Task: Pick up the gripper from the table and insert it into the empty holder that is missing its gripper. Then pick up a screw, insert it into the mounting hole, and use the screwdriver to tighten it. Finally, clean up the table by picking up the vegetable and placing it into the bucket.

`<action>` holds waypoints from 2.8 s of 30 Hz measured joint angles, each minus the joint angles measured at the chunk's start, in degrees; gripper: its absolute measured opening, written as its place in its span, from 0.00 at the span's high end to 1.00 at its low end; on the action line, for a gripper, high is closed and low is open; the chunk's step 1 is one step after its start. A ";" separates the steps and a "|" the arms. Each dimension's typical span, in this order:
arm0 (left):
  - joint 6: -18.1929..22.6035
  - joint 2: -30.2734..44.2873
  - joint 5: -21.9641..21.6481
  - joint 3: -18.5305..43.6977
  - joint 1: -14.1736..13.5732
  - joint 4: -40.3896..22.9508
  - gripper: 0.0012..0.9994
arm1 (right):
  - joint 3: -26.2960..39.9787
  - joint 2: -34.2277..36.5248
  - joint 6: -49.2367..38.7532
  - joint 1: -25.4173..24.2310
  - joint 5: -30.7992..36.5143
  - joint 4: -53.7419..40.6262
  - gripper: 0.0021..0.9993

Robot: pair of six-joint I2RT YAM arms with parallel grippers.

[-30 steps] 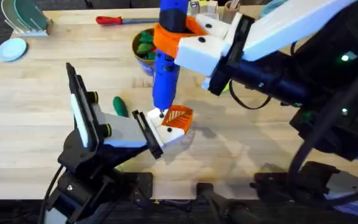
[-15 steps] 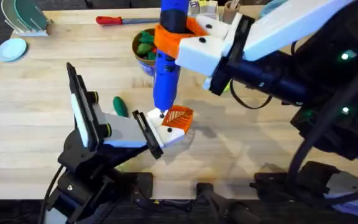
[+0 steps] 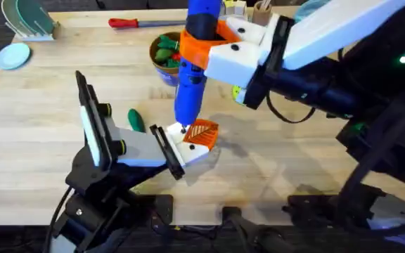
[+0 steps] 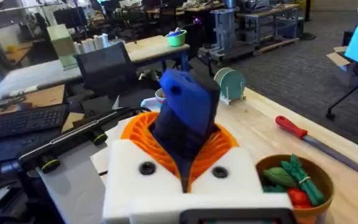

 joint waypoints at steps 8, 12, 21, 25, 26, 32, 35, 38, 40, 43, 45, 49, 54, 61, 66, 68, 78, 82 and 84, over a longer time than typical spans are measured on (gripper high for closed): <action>0.16 -0.02 -0.01 0.00 0.00 0.07 1.00 | -0.02 0.02 -1.43 0.02 -1.08 2.59 0.98; 0.20 -0.01 -0.01 0.00 0.00 0.07 1.00 | -0.04 0.02 -1.88 0.02 -1.17 1.27 0.98; 0.20 -0.02 -0.01 0.00 0.00 0.07 1.00 | -0.11 0.02 -1.34 0.04 -2.44 2.00 0.98; 0.20 -0.02 -0.01 0.00 0.00 0.07 1.00 | -0.13 0.02 -0.52 0.04 -3.41 2.99 0.98; 0.20 -0.02 -0.01 0.00 0.00 0.07 1.00 | -0.13 0.02 -0.37 0.04 -3.63 3.12 0.98; 0.20 0.00 -0.03 0.00 0.00 0.07 1.00 | -0.13 0.02 0.47 0.04 -3.89 3.17 0.98; 0.20 -0.02 -0.01 0.00 0.00 0.07 1.00 | -0.13 0.54 0.74 0.04 -4.04 3.66 0.98; 0.20 -0.02 -0.02 0.00 0.00 0.07 1.00 | -0.13 1.76 0.94 0.04 -4.07 4.46 0.98; 0.20 0.00 -0.06 0.00 0.00 0.07 1.00 | -0.13 2.64 1.14 0.04 -4.07 5.37 0.98; 0.20 0.00 -0.06 0.00 0.00 0.07 1.00 | -0.13 3.47 1.29 0.04 -4.09 6.39 0.98; 0.20 -0.02 -0.06 0.00 0.00 0.07 1.00 | -0.13 3.91 1.61 0.04 -4.10 7.07 0.98; 0.20 -0.01 -0.03 0.00 0.00 0.07 1.00 | -0.17 4.50 2.91 0.04 -4.11 10.37 0.98; 0.20 -0.02 -0.03 0.00 0.00 0.07 1.00 | -0.17 4.50 4.22 0.04 -4.09 12.17 0.98; 0.20 0.00 -0.03 0.00 0.00 0.07 1.00 | -0.17 4.50 5.88 0.04 -4.11 12.06 0.98; 0.20 0.00 -0.01 0.00 0.00 0.06 1.00 | -0.17 4.50 5.86 0.04 -4.07 8.94 0.98; 0.20 -0.04 -0.03 0.00 0.00 0.04 1.00 | -0.17 4.52 5.86 0.04 -4.07 8.21 0.98; 0.21 -0.04 -0.03 0.00 0.00 0.07 1.00 | -0.17 4.50 4.61 -0.10 -4.09 9.56 0.98; 0.20 -0.04 -0.03 0.00 0.00 0.07 1.00 | -0.17 4.50 4.55 -0.74 -4.10 10.08 0.98; 0.21 -0.04 -0.03 0.00 0.00 0.07 1.00 | -0.17 4.49 4.55 -0.90 -4.09 10.07 0.98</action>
